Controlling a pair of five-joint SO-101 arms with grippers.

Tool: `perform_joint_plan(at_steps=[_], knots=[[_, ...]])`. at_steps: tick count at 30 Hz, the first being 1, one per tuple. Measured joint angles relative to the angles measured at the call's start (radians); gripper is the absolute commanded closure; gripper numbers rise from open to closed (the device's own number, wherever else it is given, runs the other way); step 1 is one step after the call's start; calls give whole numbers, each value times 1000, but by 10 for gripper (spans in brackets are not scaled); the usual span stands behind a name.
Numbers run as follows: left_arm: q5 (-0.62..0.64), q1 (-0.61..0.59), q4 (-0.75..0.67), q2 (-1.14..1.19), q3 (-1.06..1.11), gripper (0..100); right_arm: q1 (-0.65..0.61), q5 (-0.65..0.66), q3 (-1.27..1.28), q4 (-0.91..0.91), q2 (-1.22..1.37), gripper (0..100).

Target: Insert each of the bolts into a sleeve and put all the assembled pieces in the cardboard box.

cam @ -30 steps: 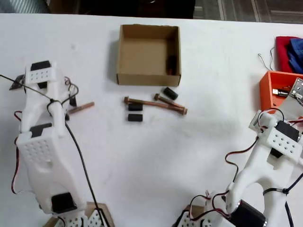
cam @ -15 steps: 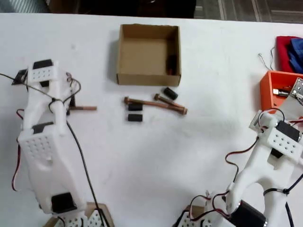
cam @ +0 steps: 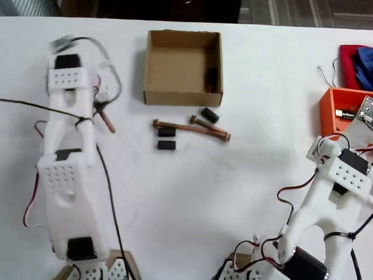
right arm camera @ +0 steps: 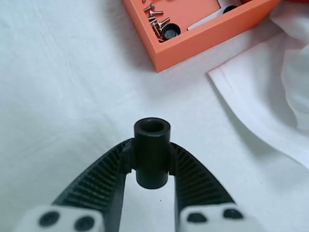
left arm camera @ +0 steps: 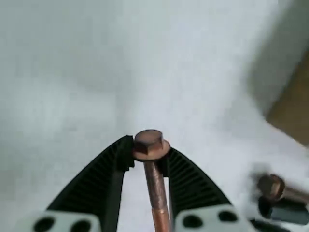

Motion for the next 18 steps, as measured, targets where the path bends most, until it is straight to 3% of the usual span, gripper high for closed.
perform_joint_plan(at_steps=[3, 6, 12, 16, 18], knots=[[-232, 3, -2, 23, -2, 972, 0, 0, 0, 0, 0, 978], [-328, 0, -5, 83, -2, 972, 0, 0, 0, 0, 0, 978], [-402, 14, -6, 181, -11, 965, 0, 0, 0, 0, 0, 978], [-417, 14, 2, 184, -18, 849, 0, 0, 0, 0, 0, 978], [-419, 11, 25, 184, -26, 849, 0, 0, 0, 0, 0, 978]])
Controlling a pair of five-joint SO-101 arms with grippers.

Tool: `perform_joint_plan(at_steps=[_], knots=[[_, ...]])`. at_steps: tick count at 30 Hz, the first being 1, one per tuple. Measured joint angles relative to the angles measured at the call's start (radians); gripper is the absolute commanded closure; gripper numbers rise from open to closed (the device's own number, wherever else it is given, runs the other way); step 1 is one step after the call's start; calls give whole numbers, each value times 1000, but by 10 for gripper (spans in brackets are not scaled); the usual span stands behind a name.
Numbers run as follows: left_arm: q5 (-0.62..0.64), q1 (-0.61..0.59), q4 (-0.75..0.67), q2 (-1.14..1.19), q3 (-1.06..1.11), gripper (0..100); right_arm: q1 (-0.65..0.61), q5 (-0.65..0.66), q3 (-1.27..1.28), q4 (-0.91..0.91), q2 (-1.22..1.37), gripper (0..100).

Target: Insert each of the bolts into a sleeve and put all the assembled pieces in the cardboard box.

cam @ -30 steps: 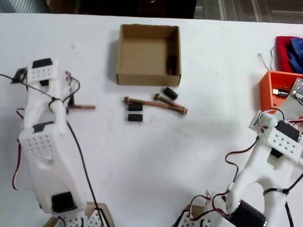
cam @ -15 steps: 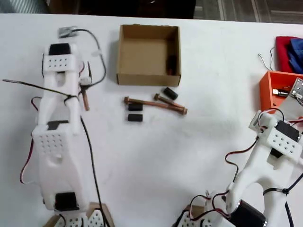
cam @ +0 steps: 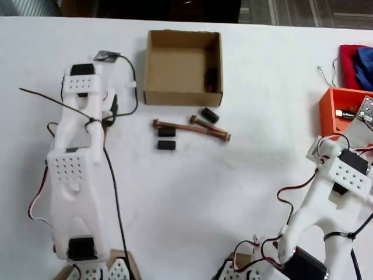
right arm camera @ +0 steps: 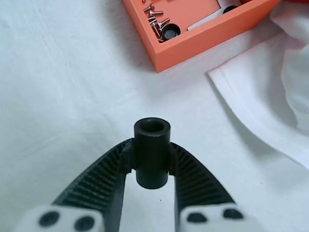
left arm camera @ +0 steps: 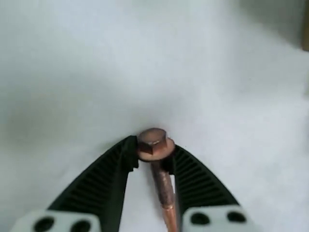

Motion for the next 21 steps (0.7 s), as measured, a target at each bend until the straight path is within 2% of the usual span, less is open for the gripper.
perform_joint_plan(at_steps=[14, 21], knots=[[2, 6, 143, 6, -20, 861, 0, 0, 0, 0, 0, 978], [2, 11, 109, 6, -23, 861, 0, 0, 0, 0, 0, 978]])
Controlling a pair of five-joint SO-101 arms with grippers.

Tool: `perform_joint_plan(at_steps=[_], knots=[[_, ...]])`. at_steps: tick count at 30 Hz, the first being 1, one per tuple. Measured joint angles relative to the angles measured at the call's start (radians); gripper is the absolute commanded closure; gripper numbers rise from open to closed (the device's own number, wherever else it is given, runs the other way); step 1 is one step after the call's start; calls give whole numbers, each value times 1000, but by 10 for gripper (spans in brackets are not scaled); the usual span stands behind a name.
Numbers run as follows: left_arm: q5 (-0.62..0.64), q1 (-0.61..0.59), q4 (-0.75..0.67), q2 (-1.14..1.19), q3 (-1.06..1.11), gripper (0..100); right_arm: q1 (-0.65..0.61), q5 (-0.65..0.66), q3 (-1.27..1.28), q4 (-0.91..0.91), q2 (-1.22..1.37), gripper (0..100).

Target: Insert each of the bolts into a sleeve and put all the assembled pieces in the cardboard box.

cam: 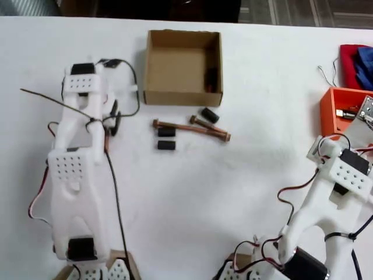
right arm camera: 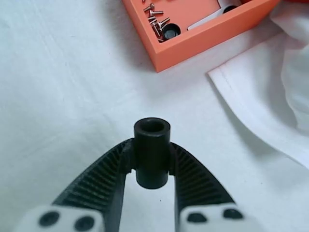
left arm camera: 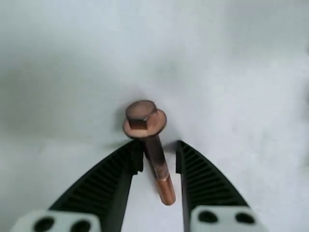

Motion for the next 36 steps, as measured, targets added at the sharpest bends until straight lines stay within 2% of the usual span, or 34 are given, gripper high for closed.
perform_joint_plan(at_steps=[14, 16, 19, 31, 33, 36], knots=[[-2, 3, -51, 0, 2, 862, 0, 0, 0, 0, 0, 978], [-2, 3, -52, 2, 2, 889, 0, 0, 0, 0, 0, 978], [-2, 5, -54, 15, 0, 981, 0, 0, 0, 0, 0, 978], [0, 21, -57, -3, 3, 976, 0, 0, 0, 0, 0, 978], [0, 23, -49, -26, -15, 976, 0, 0, 0, 0, 0, 978], [0, 28, 51, -109, -84, 976, -12, 0, 14, 0, 0, 978]])
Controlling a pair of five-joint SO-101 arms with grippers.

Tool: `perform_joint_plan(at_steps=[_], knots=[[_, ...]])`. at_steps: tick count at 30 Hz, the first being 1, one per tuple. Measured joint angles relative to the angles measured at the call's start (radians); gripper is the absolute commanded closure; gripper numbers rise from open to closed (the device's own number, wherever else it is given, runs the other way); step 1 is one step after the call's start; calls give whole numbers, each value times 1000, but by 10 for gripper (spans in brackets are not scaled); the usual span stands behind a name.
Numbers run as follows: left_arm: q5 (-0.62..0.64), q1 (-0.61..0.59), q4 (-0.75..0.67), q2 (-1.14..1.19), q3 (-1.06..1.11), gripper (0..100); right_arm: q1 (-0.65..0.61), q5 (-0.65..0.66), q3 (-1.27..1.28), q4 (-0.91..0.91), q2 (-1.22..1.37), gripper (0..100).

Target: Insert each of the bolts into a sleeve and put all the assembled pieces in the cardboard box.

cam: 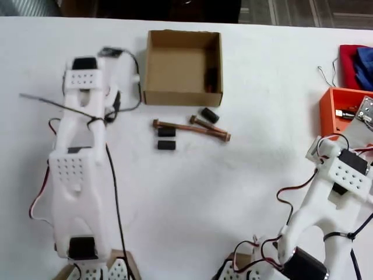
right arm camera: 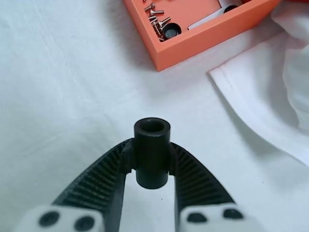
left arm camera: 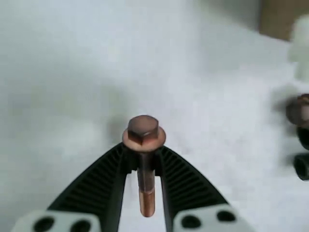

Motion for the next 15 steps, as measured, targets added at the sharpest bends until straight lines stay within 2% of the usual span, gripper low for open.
perform_joint_plan(at_steps=[4, 7, 12, 15], knots=[[0, 12, 61, -190, -21, 976, -57, 0, 18, 0, 0, 978], [0, 5, 68, -371, 49, 976, -98, 0, 18, 38, -41, 978], [0, 9, 68, -776, 368, 976, -175, 55, 18, 118, -278, 978], [0, 5, 68, -1068, 601, 976, -278, 115, 18, 181, -450, 978]])
